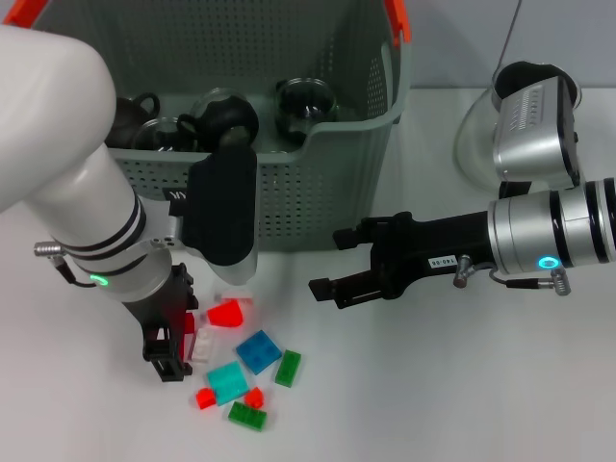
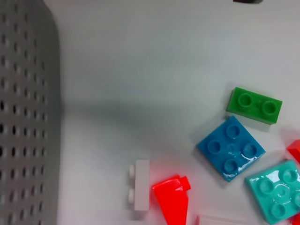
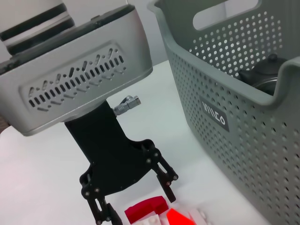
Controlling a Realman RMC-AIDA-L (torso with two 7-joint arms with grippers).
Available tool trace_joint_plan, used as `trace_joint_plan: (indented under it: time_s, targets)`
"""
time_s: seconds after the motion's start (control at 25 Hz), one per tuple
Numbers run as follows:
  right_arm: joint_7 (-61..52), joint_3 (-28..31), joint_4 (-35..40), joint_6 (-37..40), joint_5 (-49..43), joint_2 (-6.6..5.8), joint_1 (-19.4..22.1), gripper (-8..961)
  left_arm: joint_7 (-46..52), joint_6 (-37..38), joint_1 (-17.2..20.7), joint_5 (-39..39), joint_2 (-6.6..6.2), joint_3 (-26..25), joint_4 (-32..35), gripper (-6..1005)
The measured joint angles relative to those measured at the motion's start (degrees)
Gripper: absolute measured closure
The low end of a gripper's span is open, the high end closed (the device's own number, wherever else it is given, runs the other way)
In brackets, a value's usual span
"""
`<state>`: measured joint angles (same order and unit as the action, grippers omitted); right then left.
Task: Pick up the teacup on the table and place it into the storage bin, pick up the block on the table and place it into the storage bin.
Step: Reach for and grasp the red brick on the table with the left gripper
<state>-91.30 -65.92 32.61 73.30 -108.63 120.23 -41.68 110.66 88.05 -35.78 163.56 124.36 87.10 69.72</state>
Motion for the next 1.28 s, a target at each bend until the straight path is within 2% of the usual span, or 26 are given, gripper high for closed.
trace_joint_plan:
  time_s: [1.28]
  targets:
    - [0.4,0.5,0.1,-0.7,0.0,-0.09,0.2,7,-0.5,-0.3,-1.0,0.0,-0.13,-0.3,-2.7,157]
